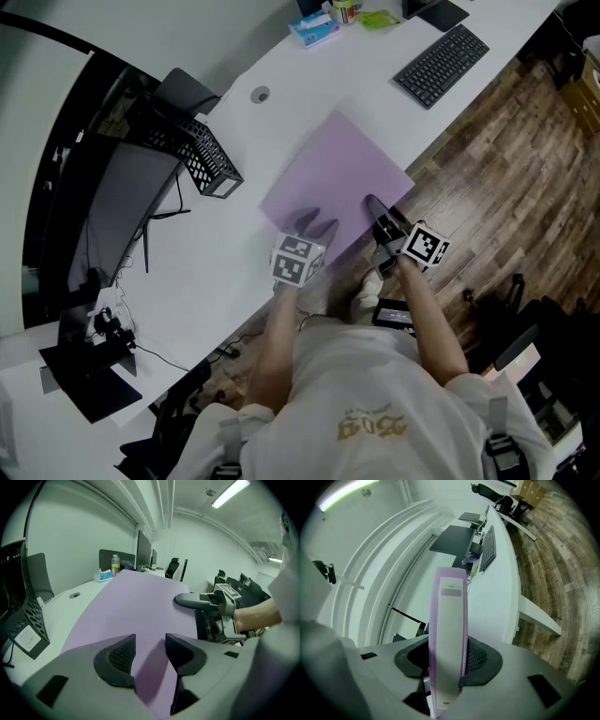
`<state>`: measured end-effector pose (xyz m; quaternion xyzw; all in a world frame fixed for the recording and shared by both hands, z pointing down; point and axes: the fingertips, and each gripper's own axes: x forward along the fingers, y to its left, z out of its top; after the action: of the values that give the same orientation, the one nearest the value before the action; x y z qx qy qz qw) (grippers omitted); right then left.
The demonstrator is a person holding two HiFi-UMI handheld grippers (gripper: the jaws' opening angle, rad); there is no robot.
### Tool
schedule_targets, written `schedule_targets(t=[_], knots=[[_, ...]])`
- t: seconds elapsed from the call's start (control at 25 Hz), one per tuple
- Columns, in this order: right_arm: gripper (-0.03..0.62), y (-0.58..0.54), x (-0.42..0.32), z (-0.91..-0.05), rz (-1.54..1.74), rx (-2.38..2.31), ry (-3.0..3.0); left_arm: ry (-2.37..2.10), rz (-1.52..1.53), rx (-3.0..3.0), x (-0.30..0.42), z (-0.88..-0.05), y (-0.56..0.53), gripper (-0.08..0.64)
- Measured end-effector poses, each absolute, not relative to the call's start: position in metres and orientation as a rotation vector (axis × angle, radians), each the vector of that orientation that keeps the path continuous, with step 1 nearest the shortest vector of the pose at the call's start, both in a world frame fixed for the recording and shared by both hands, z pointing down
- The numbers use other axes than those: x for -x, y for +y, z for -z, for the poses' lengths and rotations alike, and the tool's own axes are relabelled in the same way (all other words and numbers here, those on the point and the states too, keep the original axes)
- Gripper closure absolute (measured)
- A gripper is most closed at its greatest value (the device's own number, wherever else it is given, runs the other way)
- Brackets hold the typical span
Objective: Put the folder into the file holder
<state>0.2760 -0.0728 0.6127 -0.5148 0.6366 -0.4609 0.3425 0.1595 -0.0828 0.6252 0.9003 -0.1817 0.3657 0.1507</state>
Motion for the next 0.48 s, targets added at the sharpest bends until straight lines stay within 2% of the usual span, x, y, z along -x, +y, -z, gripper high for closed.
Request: schedule_targets(t=[0.48], knots=[[0.416, -0.078, -0.266, -0.570, 1.072, 1.387, 1.785, -0.548, -0.916, -2.583, -0.156, -0.603, -0.089, 0.350]])
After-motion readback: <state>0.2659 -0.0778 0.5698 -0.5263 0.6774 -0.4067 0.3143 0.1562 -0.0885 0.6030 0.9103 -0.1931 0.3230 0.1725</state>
